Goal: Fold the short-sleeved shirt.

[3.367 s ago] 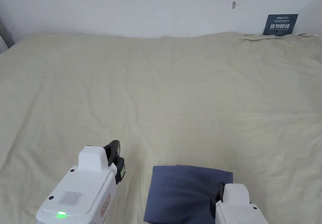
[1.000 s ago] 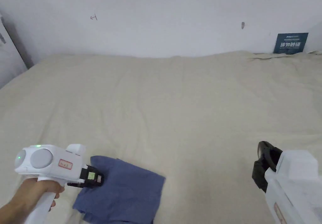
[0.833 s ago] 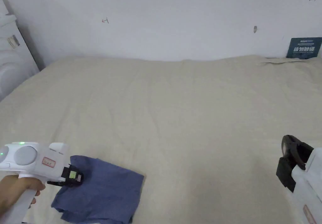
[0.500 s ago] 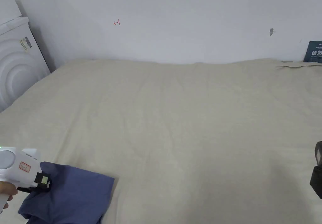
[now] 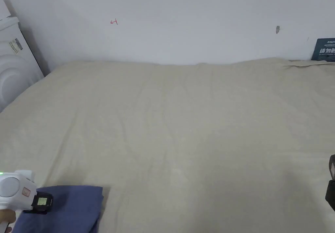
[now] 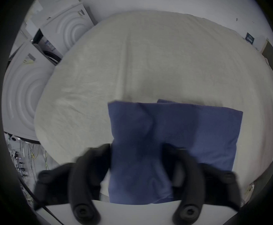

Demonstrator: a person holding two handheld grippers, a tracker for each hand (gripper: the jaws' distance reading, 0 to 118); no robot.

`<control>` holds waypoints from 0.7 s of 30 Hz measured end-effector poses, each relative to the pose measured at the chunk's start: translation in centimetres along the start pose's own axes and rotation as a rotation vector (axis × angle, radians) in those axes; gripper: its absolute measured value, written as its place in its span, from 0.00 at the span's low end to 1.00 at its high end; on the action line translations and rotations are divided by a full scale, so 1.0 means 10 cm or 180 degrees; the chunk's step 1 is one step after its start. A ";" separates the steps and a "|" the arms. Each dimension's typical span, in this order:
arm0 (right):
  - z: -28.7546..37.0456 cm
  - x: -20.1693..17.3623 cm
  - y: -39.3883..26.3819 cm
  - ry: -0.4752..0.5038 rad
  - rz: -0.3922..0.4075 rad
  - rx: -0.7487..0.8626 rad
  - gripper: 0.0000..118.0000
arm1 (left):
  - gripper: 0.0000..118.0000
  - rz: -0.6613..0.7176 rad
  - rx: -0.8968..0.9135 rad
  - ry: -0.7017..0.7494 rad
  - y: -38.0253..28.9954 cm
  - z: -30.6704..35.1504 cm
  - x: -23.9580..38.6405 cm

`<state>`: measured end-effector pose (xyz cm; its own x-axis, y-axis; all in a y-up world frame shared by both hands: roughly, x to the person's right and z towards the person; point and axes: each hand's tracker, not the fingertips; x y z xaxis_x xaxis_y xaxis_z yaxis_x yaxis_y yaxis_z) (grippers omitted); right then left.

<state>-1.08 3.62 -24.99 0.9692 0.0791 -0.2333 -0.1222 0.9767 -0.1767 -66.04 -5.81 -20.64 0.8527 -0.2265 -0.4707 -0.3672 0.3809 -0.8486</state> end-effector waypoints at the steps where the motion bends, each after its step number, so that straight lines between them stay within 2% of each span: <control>1: 0.01 0.01 0.00 0.0010 -0.0006 0.0001 0.00 | 0.93 0.0027 0.0057 0.0048 -0.01 0.02 0.02; 4: 0.05 0.04 0.02 0.0036 -0.0015 0.0015 0.00 | 0.93 0.0090 0.0311 0.0167 -0.07 0.16 0.09; 9: 0.09 0.12 0.04 0.0093 -0.0028 0.0079 0.00 | 0.93 0.0299 0.0715 0.0120 -0.14 0.50 0.16; 17: 0.25 0.02 0.20 0.0103 -0.0009 0.0206 0.00 | 0.94 0.0491 0.2035 0.0138 -0.28 1.42 0.41; 21: 0.34 -0.02 0.28 0.0114 -0.0001 0.0281 0.00 | 1.00 0.0517 0.2657 0.0138 -0.42 1.92 0.62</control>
<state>-0.86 6.99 -22.16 0.9608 0.0731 -0.2675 -0.1011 0.9906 -0.0923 -52.09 8.37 -15.37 0.7920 -0.1393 -0.5945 -0.0750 0.9441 -0.3211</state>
